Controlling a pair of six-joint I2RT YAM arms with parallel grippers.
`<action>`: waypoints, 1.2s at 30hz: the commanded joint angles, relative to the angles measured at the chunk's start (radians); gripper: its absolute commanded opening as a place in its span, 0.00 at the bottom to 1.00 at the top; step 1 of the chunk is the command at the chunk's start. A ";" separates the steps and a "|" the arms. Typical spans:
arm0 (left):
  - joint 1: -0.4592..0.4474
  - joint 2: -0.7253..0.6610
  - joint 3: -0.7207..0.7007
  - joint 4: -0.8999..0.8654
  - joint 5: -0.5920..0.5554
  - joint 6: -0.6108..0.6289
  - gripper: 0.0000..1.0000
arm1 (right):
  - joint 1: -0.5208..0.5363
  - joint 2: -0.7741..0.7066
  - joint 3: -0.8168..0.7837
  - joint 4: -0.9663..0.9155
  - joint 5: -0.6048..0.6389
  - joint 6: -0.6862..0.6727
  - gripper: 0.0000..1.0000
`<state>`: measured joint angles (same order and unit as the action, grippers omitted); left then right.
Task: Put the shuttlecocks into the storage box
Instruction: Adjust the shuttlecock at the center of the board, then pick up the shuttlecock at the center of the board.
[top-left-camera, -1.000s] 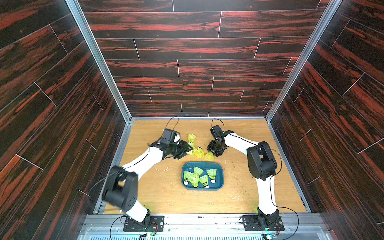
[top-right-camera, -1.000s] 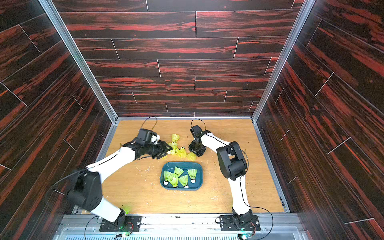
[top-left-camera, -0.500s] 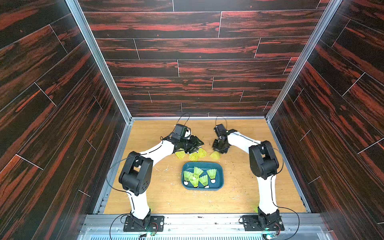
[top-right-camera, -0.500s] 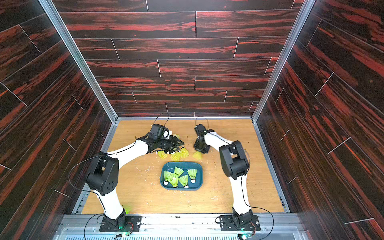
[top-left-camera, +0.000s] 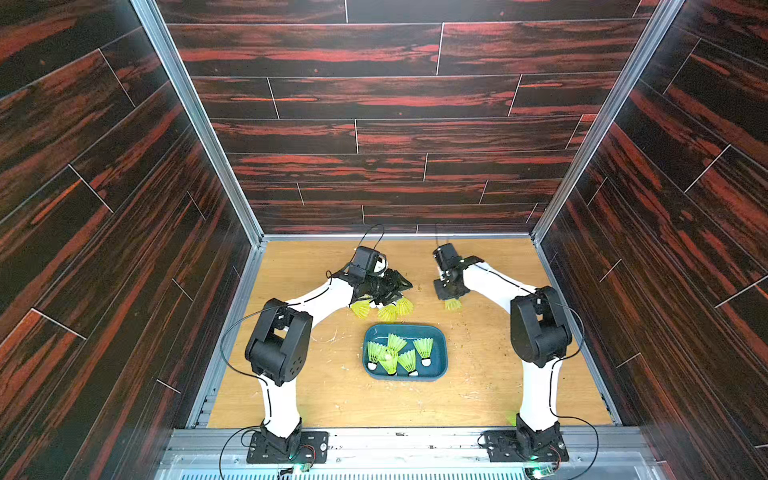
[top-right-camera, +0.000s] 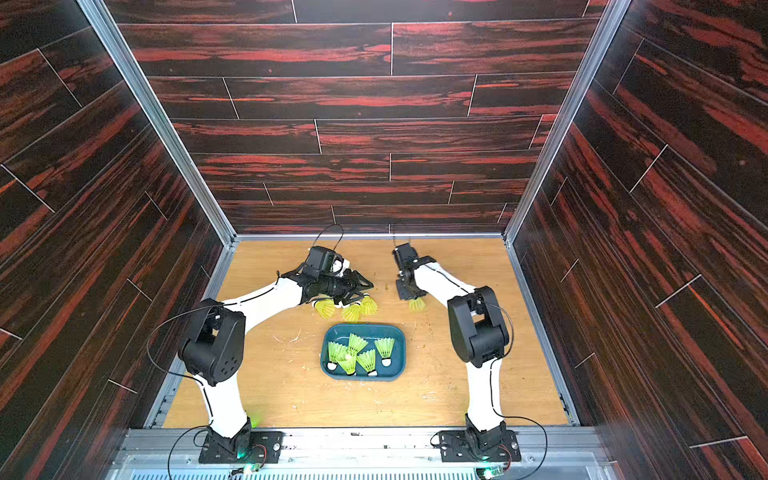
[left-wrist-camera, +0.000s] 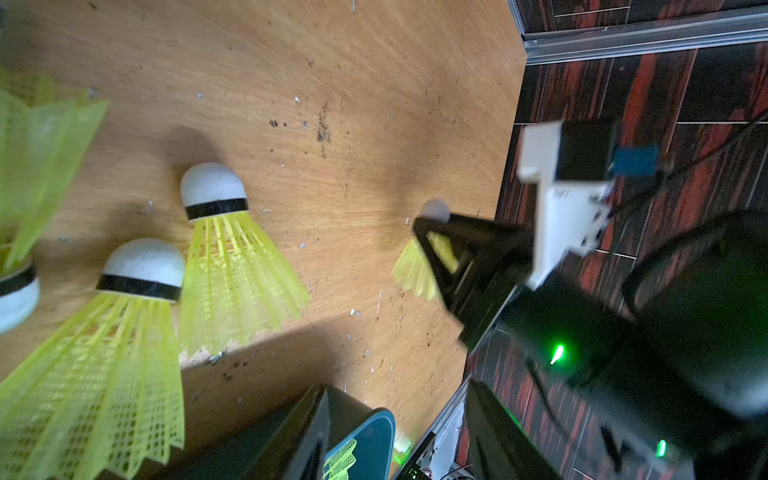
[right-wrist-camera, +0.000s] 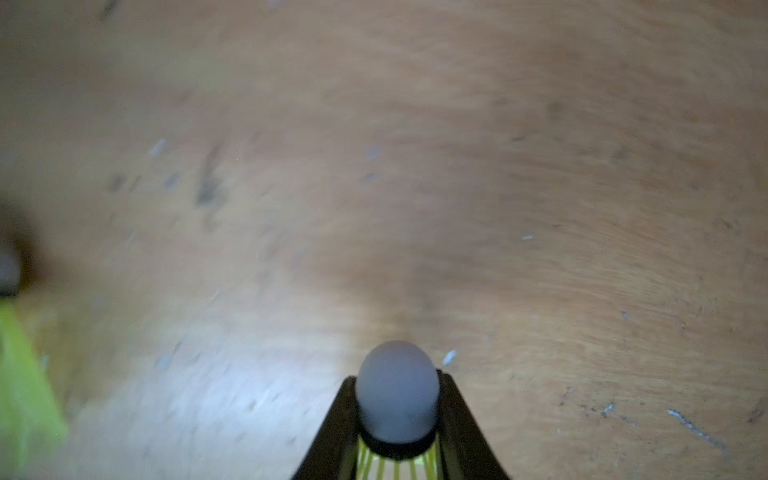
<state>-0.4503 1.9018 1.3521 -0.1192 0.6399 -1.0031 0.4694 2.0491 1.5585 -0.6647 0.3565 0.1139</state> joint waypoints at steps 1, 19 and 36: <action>-0.005 -0.003 0.032 0.003 0.012 0.000 0.57 | 0.015 0.005 -0.026 -0.015 0.029 -0.052 0.33; -0.010 -0.034 0.009 0.000 0.014 0.004 0.57 | 0.063 -0.086 -0.140 -0.050 0.178 0.081 0.85; -0.018 -0.053 0.028 -0.110 -0.025 0.106 0.57 | 0.061 -0.441 -0.354 0.029 -0.096 0.576 0.83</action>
<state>-0.4644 1.8999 1.3521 -0.1497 0.6350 -0.9676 0.5270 1.6196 1.2552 -0.6544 0.4255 0.4599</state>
